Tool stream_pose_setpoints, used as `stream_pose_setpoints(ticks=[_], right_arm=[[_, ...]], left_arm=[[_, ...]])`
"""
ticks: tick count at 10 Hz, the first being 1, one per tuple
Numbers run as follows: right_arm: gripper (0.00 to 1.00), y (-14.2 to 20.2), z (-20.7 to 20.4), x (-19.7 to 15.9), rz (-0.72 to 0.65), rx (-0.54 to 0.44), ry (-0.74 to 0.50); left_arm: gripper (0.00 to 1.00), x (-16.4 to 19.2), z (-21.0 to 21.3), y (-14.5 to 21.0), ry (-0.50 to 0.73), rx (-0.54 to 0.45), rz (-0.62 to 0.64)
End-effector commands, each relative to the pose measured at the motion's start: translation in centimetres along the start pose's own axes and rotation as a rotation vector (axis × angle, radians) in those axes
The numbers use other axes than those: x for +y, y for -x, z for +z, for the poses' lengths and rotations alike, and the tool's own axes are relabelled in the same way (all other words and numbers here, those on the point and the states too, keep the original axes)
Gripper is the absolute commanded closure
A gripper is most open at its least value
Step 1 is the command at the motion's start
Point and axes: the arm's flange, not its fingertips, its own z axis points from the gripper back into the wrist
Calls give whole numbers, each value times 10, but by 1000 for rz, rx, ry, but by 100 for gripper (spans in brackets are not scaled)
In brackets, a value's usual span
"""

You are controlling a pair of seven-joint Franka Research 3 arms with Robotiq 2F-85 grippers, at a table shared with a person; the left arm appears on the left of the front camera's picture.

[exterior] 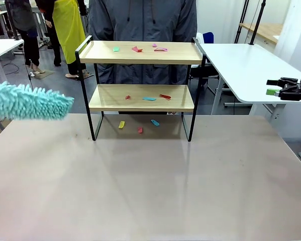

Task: Clean the shelf.
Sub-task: Clean the specific section of the Shelf indicated by the human with the Duster.

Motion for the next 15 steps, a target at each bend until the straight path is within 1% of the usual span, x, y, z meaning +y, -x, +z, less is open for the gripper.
stream_pose_setpoints(ticks=[1, 2, 3, 5, 6, 7, 8, 15], right_arm=[[0, -2, -2, 0, 4, -2, -2], [0, -2, -2, 0, 4, -2, -2], [0, -2, -2, 0, 4, -2, -2], [0, -2, -2, 0, 4, -2, -2], [0, -2, -2, 0, 4, -2, -2], [0, -2, -2, 0, 4, -2, -2], [0, -2, -2, 0, 4, -2, -2], [0, -2, -2, 0, 4, -2, -2]], left_arm=[[87, -13, 2, 12, 26, 89, -253], [87, -26, -6, 13, 78, 155, -397], [87, -35, -11, 10, 146, 151, -502], [87, -40, -22, -8, 230, 97, -556], [87, -39, -29, -17, 272, 40, -552], [87, -34, -33, -22, 256, -32, -532], [87, -49, -26, -13, 232, 97, -553], [87, -49, -26, -13, 232, 97, -553]])
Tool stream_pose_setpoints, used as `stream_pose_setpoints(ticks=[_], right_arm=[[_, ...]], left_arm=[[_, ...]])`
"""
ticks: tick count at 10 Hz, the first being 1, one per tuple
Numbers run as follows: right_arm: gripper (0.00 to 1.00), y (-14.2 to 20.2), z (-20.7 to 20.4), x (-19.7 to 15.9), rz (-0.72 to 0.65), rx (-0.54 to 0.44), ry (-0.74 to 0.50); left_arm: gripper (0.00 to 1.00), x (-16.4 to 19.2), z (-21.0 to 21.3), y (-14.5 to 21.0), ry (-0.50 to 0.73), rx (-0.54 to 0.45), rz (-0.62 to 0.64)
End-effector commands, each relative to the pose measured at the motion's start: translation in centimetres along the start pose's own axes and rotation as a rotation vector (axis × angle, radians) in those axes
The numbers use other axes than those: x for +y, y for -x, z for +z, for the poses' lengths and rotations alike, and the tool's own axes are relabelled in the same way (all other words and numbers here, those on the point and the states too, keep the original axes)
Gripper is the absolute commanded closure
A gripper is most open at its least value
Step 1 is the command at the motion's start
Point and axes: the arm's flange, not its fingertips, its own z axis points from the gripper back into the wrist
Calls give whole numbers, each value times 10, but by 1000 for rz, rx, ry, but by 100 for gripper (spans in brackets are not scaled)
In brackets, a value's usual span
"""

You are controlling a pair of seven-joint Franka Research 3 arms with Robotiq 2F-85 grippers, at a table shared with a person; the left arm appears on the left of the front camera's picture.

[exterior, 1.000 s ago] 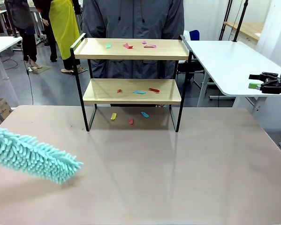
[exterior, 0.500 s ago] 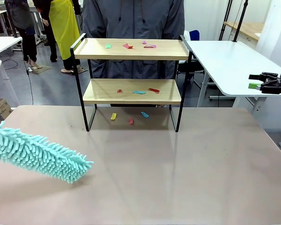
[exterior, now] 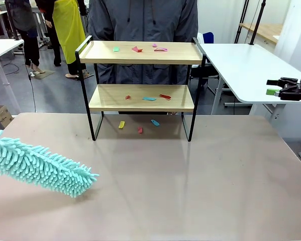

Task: Clean the shelf.
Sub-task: Clean the specific section of the Shelf indicated by the human with the Duster.

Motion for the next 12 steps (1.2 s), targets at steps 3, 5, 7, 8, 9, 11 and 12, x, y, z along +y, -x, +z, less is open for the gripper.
stream_pose_setpoints(ticks=[3, 5, 7, 8, 9, 11, 12], right_arm=[[0, -2, -1, 0, 4, -2, -2], [0, -2, -1, 0, 4, -2, -2], [0, -2, -1, 0, 4, -2, -2], [0, -2, -1, 0, 4, -2, -2], [0, -2, -1, 0, 4, -2, -2], [0, -2, -1, 0, 4, -2, -2], [0, -2, -1, 0, 4, -2, -2]], left_arm=[[87, -1, 0, 4, -5, 15, -12], [87, -1, 0, 4, -5, 15, -12], [87, -1, 0, 4, -5, 15, -12], [87, -1, 0, 4, -5, 15, -12], [87, -1, 0, 4, -5, 15, -12], [87, -1, 0, 4, -5, 15, -12], [87, -1, 0, 4, -5, 15, -12]])
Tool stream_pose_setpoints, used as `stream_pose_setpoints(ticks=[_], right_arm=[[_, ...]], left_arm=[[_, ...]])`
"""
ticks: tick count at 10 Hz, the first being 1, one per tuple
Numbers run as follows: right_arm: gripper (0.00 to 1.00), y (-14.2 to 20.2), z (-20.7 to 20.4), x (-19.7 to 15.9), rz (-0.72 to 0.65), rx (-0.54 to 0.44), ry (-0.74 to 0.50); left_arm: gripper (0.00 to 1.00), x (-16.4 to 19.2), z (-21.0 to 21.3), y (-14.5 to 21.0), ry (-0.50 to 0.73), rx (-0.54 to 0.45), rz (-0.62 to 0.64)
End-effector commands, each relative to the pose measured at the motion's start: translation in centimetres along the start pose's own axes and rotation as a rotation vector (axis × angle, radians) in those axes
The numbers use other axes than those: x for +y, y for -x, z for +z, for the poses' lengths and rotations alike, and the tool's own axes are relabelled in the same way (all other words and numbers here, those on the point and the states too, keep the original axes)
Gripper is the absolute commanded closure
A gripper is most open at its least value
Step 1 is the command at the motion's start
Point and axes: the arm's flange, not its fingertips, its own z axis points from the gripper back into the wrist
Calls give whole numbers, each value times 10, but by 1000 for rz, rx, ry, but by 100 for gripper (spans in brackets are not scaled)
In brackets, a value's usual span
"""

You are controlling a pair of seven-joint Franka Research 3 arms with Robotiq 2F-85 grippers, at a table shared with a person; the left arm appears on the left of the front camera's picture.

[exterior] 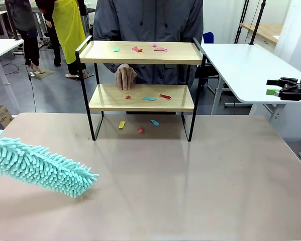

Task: Clean the shelf.
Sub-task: Clean the specific section of the Shelf indicated by the human with the Duster.

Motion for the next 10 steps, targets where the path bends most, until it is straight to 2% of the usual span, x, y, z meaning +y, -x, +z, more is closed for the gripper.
stream_pose_setpoints(ticks=[1, 4, 6, 9, 10], right_arm=[[0, -2, -1, 0, 4, -2, -2], [0, -2, -1, 0, 4, -2, -2], [0, -2, -1, 0, 4, -2, -2], [0, -2, -1, 0, 4, -2, -2], [0, -2, -1, 0, 4, -2, -2]], left_arm=[[87, -1, 0, 4, -5, 15, -12], [87, 0, 0, 0, 0, 0, 0], [87, -2, 19, -12, 49, -217, 48], [87, 2, 45, -53, 41, -392, 47], [87, -1, 53, -79, 58, -474, 160]])
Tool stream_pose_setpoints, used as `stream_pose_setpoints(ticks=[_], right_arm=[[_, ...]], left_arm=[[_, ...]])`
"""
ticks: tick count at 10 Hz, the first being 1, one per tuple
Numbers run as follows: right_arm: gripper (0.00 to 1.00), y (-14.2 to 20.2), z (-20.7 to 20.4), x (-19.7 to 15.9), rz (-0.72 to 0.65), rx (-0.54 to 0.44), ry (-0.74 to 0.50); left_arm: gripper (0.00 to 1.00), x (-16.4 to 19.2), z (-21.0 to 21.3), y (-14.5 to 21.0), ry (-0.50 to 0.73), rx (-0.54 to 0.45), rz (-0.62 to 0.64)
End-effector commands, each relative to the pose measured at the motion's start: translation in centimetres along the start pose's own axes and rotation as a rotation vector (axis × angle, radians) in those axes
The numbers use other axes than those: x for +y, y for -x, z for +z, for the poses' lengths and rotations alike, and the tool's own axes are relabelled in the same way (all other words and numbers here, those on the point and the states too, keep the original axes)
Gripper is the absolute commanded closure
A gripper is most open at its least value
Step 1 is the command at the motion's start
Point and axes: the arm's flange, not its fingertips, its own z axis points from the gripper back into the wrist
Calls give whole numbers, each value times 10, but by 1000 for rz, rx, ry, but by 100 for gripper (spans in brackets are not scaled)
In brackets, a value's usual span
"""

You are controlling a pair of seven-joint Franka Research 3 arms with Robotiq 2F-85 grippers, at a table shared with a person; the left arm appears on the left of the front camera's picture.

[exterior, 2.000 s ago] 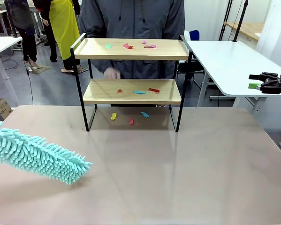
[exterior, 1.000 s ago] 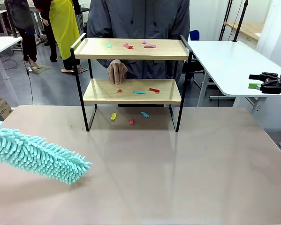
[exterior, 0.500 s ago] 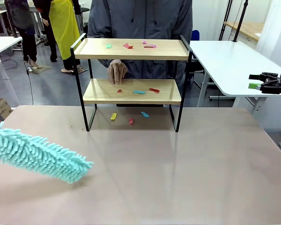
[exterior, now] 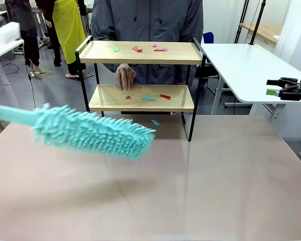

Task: Clean the shelf.
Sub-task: Clean the specific section of the Shelf indicated by the human with the Duster.

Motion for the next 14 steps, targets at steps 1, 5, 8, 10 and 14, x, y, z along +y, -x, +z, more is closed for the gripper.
stream_pose_setpoints(ticks=[1, 5, 8, 10, 14], right_arm=[[0, -2, -2, 0, 4, -2, -2], [0, -2, -2, 0, 4, -2, -2], [0, -2, -2, 0, 4, -2, -2], [0, -2, -2, 0, 4, -2, -2], [0, -2, -2, 0, 4, -2, -2]], left_arm=[[87, -7, -8, -48, -101, -106, 148], [87, -8, -38, -103, -134, -294, 329], [87, -13, -27, -103, -153, -246, 314], [87, -6, -42, -128, -100, -287, 409], [87, 10, -84, -201, -110, -383, 558]])
